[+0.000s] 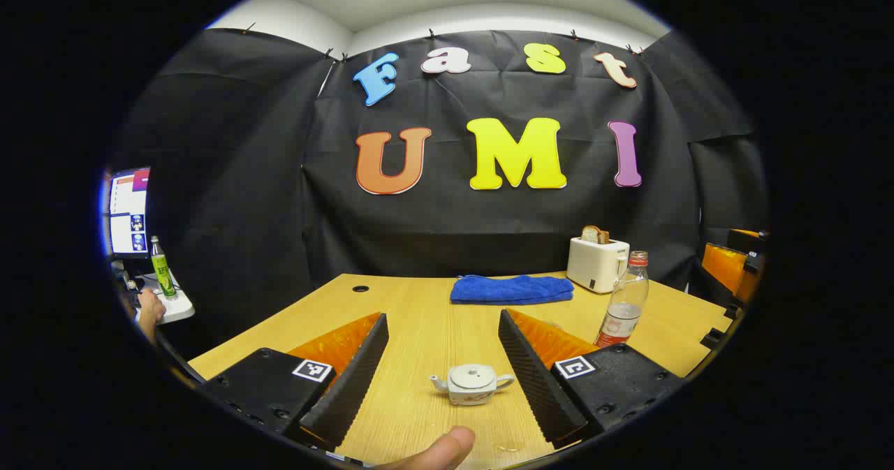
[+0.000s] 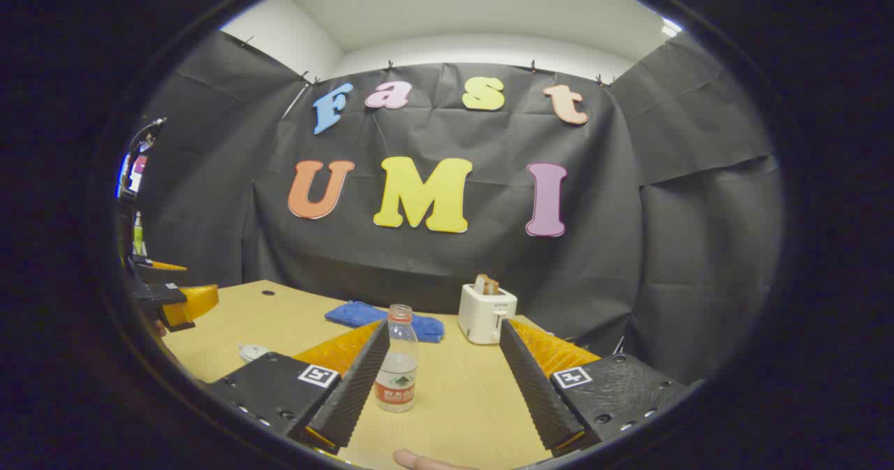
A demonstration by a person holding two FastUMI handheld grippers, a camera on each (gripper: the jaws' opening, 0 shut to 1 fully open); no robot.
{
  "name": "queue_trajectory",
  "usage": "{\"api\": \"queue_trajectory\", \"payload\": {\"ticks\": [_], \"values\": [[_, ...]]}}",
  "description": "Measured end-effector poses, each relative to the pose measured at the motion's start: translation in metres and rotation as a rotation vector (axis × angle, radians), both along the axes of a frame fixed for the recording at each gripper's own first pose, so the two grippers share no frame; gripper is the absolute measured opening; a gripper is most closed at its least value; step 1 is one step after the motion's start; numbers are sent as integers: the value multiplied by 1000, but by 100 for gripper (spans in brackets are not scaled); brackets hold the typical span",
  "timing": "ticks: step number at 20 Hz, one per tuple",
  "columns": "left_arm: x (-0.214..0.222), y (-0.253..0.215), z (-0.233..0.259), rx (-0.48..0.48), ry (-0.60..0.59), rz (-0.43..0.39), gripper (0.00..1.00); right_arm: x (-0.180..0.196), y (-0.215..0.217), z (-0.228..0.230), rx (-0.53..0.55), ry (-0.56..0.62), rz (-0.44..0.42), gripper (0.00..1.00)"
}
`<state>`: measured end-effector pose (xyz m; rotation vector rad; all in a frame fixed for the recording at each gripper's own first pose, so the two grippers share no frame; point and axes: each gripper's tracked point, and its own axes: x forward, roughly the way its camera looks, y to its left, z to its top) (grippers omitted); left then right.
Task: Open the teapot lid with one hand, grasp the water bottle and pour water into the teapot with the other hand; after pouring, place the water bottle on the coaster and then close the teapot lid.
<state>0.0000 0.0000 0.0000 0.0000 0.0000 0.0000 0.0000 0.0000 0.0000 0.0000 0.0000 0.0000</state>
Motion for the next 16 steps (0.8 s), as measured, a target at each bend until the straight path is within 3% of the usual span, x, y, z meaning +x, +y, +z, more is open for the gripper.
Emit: {"api": "queue_trajectory", "payload": {"ticks": [4, 9, 11, 16], "values": [[14, -14, 3, 11, 15, -15, 100, 3, -3, -7, 0, -9, 10, 98], [28, -11, -12, 1, 44, -14, 100, 18, 0, -49, 65, 109, 30, 95], [31, -8, -12, -23, 30, -31, 100, 18, -1, -52, 61, 105, 15, 95], [54, -4, -35, -60, 42, -35, 100, 18, 36, -63, 51, 108, 106, 95]]}}
